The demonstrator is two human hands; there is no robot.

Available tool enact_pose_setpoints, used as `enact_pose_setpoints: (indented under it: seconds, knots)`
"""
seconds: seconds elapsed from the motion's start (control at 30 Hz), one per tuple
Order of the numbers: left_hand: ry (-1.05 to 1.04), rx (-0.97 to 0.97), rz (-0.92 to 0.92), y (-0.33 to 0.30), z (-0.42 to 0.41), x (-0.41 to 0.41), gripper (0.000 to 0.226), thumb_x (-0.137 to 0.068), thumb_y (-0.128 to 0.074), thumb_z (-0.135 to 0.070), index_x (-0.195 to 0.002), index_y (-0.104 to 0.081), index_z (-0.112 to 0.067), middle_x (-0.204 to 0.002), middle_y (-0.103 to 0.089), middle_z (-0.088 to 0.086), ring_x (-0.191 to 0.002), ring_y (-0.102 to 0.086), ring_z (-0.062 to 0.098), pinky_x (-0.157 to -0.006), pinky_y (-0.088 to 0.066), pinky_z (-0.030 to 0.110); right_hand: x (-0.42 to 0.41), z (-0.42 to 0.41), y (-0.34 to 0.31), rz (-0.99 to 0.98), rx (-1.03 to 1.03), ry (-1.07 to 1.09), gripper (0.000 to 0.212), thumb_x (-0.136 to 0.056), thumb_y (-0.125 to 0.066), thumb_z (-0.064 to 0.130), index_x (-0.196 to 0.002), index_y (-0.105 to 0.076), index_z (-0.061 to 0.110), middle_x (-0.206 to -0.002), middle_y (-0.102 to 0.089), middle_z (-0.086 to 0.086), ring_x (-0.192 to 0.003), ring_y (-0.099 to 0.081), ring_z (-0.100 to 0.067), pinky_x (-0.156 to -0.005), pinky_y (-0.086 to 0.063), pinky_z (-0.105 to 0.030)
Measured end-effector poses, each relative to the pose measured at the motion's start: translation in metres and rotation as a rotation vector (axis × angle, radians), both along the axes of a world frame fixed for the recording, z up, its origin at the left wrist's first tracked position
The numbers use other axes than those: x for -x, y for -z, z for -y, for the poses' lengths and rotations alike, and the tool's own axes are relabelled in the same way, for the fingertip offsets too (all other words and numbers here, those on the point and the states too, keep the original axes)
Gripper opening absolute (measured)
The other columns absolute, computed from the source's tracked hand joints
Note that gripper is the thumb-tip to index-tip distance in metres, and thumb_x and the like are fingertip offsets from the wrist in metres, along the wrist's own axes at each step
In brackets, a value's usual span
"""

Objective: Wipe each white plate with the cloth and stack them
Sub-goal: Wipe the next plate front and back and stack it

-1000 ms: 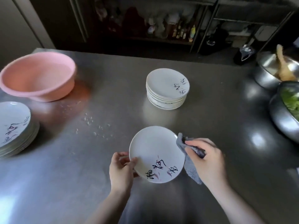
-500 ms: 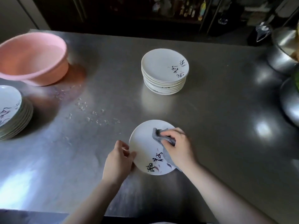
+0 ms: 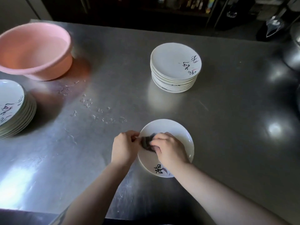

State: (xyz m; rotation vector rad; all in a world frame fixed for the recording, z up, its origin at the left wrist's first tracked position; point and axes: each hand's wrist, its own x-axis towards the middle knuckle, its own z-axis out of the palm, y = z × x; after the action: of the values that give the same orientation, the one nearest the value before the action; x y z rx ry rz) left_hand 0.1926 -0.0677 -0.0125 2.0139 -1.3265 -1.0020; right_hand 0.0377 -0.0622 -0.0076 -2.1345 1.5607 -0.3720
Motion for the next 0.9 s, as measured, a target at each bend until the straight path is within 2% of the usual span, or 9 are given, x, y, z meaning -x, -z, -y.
enact_pose_setpoints:
  seconds: [0.1, 0.27, 0.33, 0.43, 0.53, 0.63, 0.73, 0.8, 0.9]
  knots:
    - [0.013, 0.011, 0.000, 0.000, 0.001, -0.002, 0.018, -0.080, -0.066, -0.004, -0.083, -0.077, -0.017, -0.068, -0.071, 0.000, -0.063, -0.064, 0.025, -0.066, -0.057, 0.039, 0.020, -0.029, -0.002, 0.016, -0.015, -0.086, 0.017, -0.072, -0.073, 0.008, -0.078, -0.076, 0.023, -0.083, -0.065, 0.009, -0.081, -0.060, -0.019, -0.063, -0.053, -0.032]
    - [0.073, -0.043, 0.010, -0.003, 0.001, -0.009, 0.021, -0.079, -0.068, 0.000, -0.072, -0.071, -0.020, -0.065, -0.069, 0.003, -0.067, -0.067, 0.029, -0.067, -0.058, 0.039, 0.050, 0.001, -0.001, -0.027, -0.077, 0.198, 0.018, -0.080, -0.067, 0.002, -0.092, -0.077, 0.012, -0.099, -0.067, -0.001, -0.093, -0.060, -0.025, -0.078, -0.049, -0.032]
    - [0.134, -0.073, 0.053, -0.007, 0.002, -0.014, 0.014, -0.079, -0.069, -0.002, -0.076, -0.072, -0.016, -0.066, -0.069, 0.002, -0.067, -0.066, 0.028, -0.068, -0.057, 0.037, 0.043, 0.010, -0.003, -0.051, -0.110, 0.217, 0.018, -0.082, -0.066, 0.005, -0.094, -0.076, 0.012, -0.104, -0.066, 0.000, -0.096, -0.060, -0.023, -0.080, -0.047, -0.031]
    - [0.260, -0.138, 0.141, -0.015, 0.014, -0.024, 0.010, -0.079, -0.075, -0.013, -0.082, -0.071, -0.022, -0.073, -0.069, -0.007, -0.073, -0.066, 0.020, -0.071, -0.054, 0.030, 0.047, 0.021, -0.017, 0.046, -0.122, 0.258, 0.016, -0.079, -0.071, 0.004, -0.090, -0.078, 0.014, -0.097, -0.070, 0.002, -0.086, -0.065, -0.018, -0.077, -0.044, -0.020]
    - [0.221, -0.047, 0.178, -0.021, 0.042, -0.020, 0.024, -0.078, -0.080, -0.023, -0.101, -0.073, -0.021, -0.091, -0.073, -0.003, -0.090, -0.066, 0.020, -0.078, -0.048, 0.027, 0.051, 0.048, -0.032, 0.122, 0.020, 0.304, 0.016, -0.076, -0.073, 0.000, -0.087, -0.078, 0.011, -0.091, -0.069, -0.001, -0.080, -0.065, -0.018, -0.072, -0.039, -0.014]
    - [0.319, -0.041, 0.153, -0.021, 0.066, -0.003, 0.026, -0.076, -0.079, -0.018, -0.102, -0.075, -0.019, -0.097, -0.075, 0.004, -0.095, -0.068, 0.023, -0.082, -0.051, 0.029, 0.036, 0.069, -0.031, 0.084, 0.025, 0.142, 0.016, -0.078, -0.069, 0.000, -0.089, -0.077, 0.007, -0.097, -0.067, -0.007, -0.090, -0.062, -0.025, -0.081, -0.046, -0.027]
    - [0.421, -0.076, 0.164, -0.015, 0.073, 0.006, 0.007, -0.075, -0.075, -0.011, -0.081, -0.072, -0.009, -0.086, -0.072, 0.014, -0.085, -0.065, 0.030, -0.071, -0.049, 0.032, 0.019, 0.068, -0.018, -0.024, -0.042, -0.047, 0.017, -0.083, -0.063, 0.003, -0.091, -0.076, 0.010, -0.097, -0.064, -0.006, -0.097, -0.055, -0.026, -0.082, -0.045, -0.037]
    - [0.385, -0.089, 0.156, -0.012, 0.072, 0.003, 0.004, -0.074, -0.075, -0.009, -0.074, -0.071, -0.009, -0.080, -0.069, 0.015, -0.074, -0.058, 0.028, -0.062, -0.039, 0.028, 0.020, 0.064, -0.012, -0.020, -0.035, -0.055, 0.017, -0.082, -0.064, 0.003, -0.090, -0.076, 0.010, -0.095, -0.066, -0.005, -0.096, -0.054, -0.026, -0.080, -0.045, -0.038]
    - [0.354, -0.150, 0.180, -0.010, 0.069, -0.007, 0.010, -0.072, -0.078, -0.008, -0.080, -0.075, -0.012, -0.079, -0.071, 0.008, -0.073, -0.058, 0.022, -0.061, -0.039, 0.024, 0.034, 0.061, -0.009, -0.019, -0.018, 0.042, 0.016, -0.081, -0.065, 0.003, -0.086, -0.077, 0.013, -0.092, -0.068, -0.002, -0.093, -0.054, -0.026, -0.074, -0.047, -0.038]
